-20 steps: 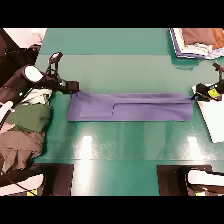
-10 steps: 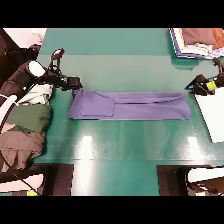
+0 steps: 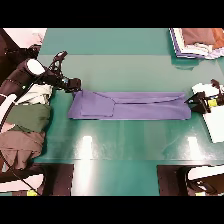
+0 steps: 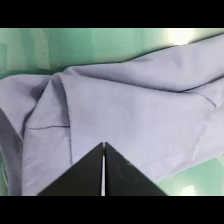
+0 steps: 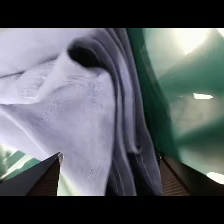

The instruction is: Fold the shirts.

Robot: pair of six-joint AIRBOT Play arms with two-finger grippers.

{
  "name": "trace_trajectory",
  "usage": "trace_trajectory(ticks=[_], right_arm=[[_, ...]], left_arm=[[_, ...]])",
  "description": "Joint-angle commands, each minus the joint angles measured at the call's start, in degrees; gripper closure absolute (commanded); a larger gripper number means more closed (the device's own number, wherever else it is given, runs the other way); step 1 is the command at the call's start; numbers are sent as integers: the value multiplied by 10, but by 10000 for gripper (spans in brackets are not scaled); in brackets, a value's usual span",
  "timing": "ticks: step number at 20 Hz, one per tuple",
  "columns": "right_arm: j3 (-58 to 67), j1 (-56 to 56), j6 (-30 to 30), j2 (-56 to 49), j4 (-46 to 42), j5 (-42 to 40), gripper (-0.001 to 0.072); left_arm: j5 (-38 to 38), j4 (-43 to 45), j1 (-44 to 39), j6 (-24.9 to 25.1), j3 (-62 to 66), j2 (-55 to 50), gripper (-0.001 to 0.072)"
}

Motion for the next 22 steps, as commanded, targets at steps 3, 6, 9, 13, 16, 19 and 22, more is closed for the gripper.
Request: trace_trajectory(ticks=[3, 6, 9, 13, 16, 19, 22], right_arm=[[8, 41, -20, -30, 17, 2, 180], [16, 54, -39, -29, 18, 5, 686], [15, 54, -38, -4, 18, 19, 700], [17, 56, -25, 80, 44, 20, 700], [59, 77, 11, 133, 98, 25, 700], [132, 130, 48, 157, 113, 37, 700], [204, 202, 77, 160, 113, 48, 700]], left_arm=[[-2, -12, -6, -6, 0, -1, 685], [27, -16, -42, -17, 1, -13, 685], [61, -43, -92, -19, 20, -46, 685], [64, -66, -162, -19, 125, -139, 685], [61, -75, -217, -19, 209, -213, 685], [59, -74, -265, -25, 261, -269, 686], [65, -75, -301, -31, 280, -307, 686]])
